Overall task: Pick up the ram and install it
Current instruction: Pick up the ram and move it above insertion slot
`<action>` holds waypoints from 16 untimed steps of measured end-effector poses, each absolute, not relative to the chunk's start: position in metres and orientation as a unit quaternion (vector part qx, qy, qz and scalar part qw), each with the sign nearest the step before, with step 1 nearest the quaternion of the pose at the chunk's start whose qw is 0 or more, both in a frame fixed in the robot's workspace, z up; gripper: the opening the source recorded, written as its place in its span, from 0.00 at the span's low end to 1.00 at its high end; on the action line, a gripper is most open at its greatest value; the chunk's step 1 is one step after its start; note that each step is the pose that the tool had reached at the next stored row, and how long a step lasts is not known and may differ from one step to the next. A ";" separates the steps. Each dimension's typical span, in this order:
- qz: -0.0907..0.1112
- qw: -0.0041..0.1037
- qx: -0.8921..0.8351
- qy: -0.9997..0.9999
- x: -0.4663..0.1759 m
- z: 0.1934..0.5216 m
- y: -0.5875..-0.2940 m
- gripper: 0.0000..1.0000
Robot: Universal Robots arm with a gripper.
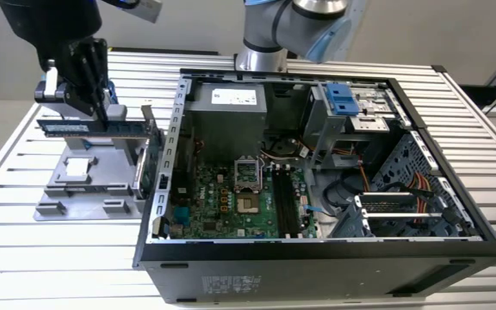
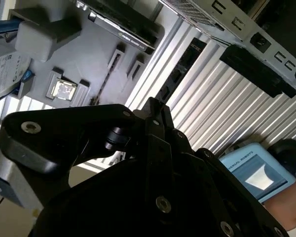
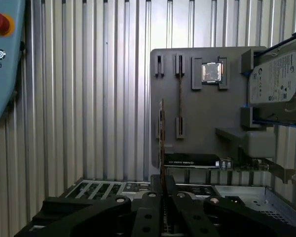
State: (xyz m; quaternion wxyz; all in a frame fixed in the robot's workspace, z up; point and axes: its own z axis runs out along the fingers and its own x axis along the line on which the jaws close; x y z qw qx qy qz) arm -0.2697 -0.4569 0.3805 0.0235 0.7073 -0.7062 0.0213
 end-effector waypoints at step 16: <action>0.017 0.028 0.707 -0.706 -0.223 0.381 -0.457 0.00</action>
